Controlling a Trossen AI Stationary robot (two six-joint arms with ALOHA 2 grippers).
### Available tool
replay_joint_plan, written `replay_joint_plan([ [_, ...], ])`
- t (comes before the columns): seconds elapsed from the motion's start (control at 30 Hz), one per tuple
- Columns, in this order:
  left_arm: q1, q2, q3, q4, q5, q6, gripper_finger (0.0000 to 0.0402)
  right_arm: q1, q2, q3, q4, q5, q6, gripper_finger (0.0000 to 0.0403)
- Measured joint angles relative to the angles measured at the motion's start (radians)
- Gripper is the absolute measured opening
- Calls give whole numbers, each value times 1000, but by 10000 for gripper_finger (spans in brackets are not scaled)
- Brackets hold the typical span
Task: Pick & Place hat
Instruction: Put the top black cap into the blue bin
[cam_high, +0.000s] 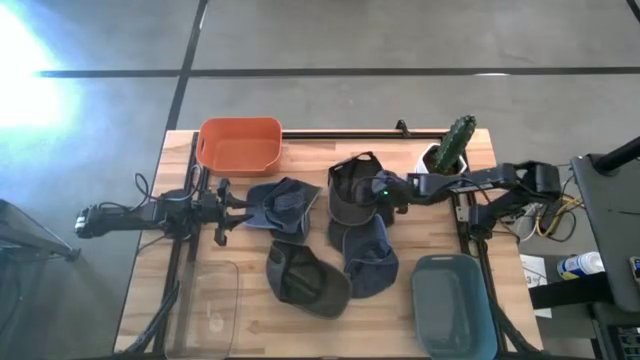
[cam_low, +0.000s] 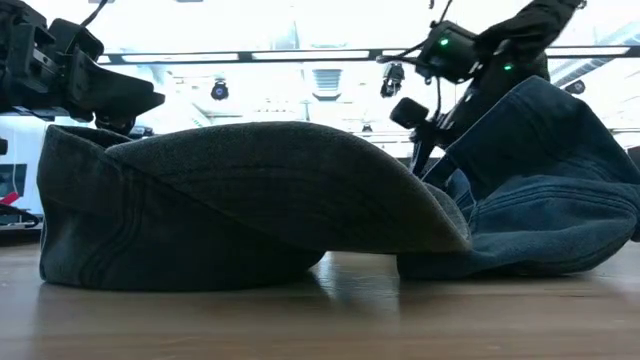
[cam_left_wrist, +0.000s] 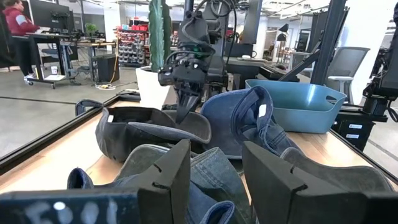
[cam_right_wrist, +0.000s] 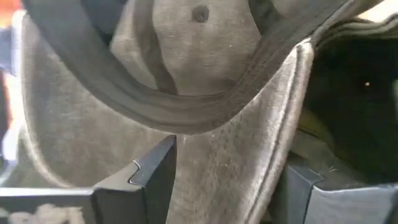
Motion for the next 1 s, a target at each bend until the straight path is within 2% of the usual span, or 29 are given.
replay_joint_plan([
  [0.13, 0, 0, 0, 0, 0, 0, 140, -2, 35, 64, -95, -17, -65, 157],
  [0.33, 0, 0, 0, 0, 0, 0, 140, -3, -19, 84, -217, -22, -149, 31],
  [0.37, 0, 0, 0, 0, 0, 0, 140, -2, -37, 85, -228, -12, -161, 21],
  [0.63, 0, 0, 0, 0, 0, 0, 140, -3, -241, 108, -331, 105, -241, 15],
  [0.8, 0, 0, 0, -1, 0, 0, 140, -4, -326, 116, -365, 72, -277, 14],
  [1.0, 0, 0, 0, -1, 0, 0, 140, 47, -408, 116, -390, 78, -276, 14],
])
